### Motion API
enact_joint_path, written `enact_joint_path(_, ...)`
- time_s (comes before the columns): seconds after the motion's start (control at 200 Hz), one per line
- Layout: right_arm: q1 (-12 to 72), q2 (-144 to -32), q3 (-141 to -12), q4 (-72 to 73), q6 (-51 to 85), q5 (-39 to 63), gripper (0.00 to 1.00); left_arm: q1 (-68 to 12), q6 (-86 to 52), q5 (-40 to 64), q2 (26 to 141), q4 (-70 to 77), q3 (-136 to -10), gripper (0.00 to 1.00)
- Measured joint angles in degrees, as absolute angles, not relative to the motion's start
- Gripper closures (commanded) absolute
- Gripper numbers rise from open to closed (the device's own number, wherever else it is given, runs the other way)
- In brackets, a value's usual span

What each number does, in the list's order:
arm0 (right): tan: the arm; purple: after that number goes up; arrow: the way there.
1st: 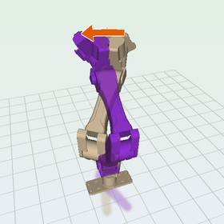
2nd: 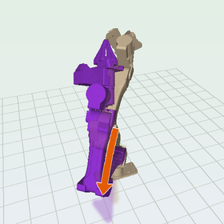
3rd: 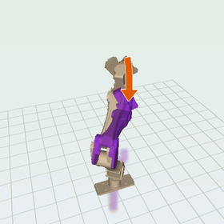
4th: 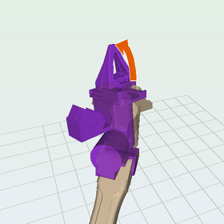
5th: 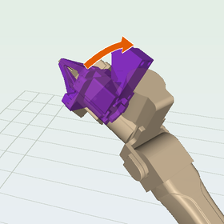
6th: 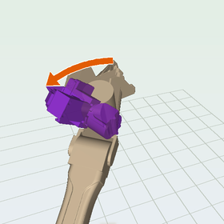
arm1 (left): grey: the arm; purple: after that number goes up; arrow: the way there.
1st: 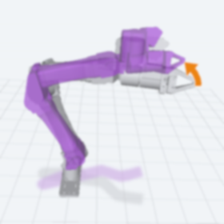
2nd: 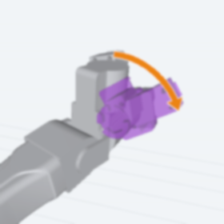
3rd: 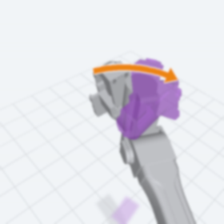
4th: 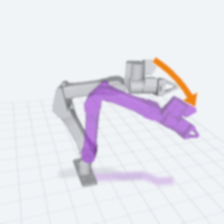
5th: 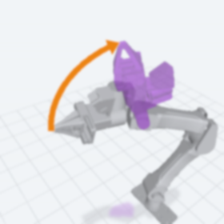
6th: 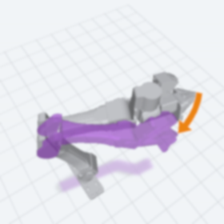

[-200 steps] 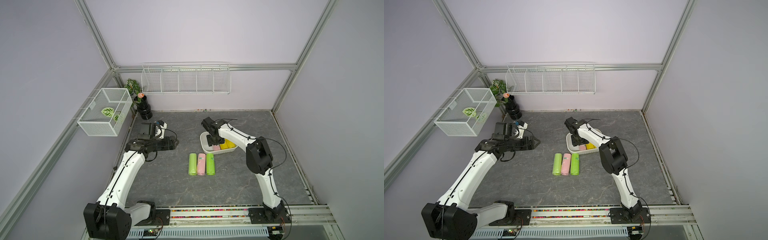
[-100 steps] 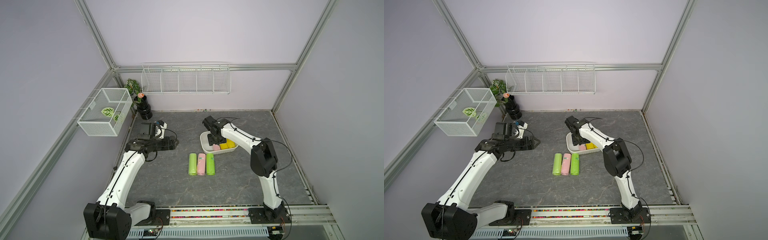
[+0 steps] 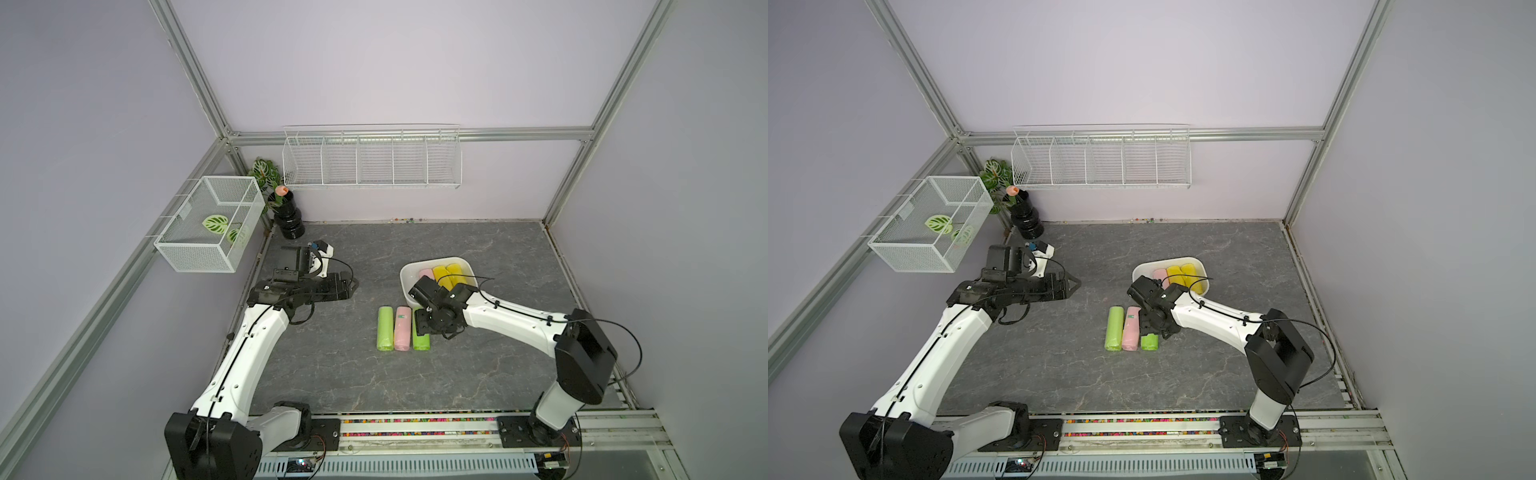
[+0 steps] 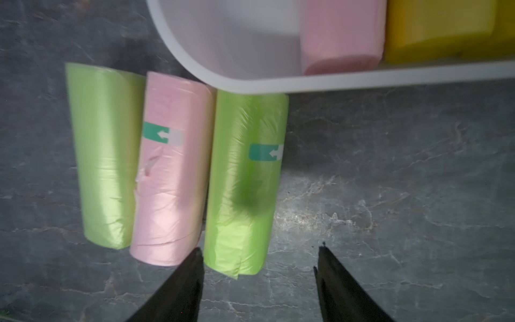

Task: Put the roll of trash bags into the storage box
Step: Pick up the roll of trash bags from the center of the board.

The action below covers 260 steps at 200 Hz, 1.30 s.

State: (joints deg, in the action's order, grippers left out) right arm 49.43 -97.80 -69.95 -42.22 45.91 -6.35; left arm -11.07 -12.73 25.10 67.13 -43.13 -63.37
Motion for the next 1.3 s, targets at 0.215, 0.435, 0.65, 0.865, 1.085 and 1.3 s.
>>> enact_joint_path(0.215, 49.4, -100.9, -70.1, -37.6, 47.6, -3.7, 0.29, -11.0, -16.5, 31.9, 64.1, -36.6, -60.6, 0.09)
enact_joint_path(0.435, 49.4, -101.2, -70.1, -35.5, 48.0, -2.9, 0.29, -10.7, -16.2, 35.0, 64.6, -34.7, -61.5, 0.06)
enact_joint_path(0.65, 48.7, -103.0, -70.1, -34.8, 48.9, -2.4, 0.36, -9.3, -16.9, 40.4, 67.1, -31.7, -61.5, 0.02)
enact_joint_path(0.865, 47.2, -104.2, -69.1, -33.8, 49.1, -1.6, 0.37, -5.5, -17.5, 44.8, 67.5, -29.4, -61.5, 0.01)
enact_joint_path(1.085, 47.2, -108.2, -71.1, -34.2, 48.8, -1.0, 0.44, -5.2, -17.4, 46.5, 68.2, -28.9, -61.5, 0.01)
enact_joint_path(1.3, 47.2, -109.9, -73.4, -34.5, 48.4, -0.8, 0.56, -5.3, -17.4, 46.5, 68.2, -28.9, -61.5, 0.01)
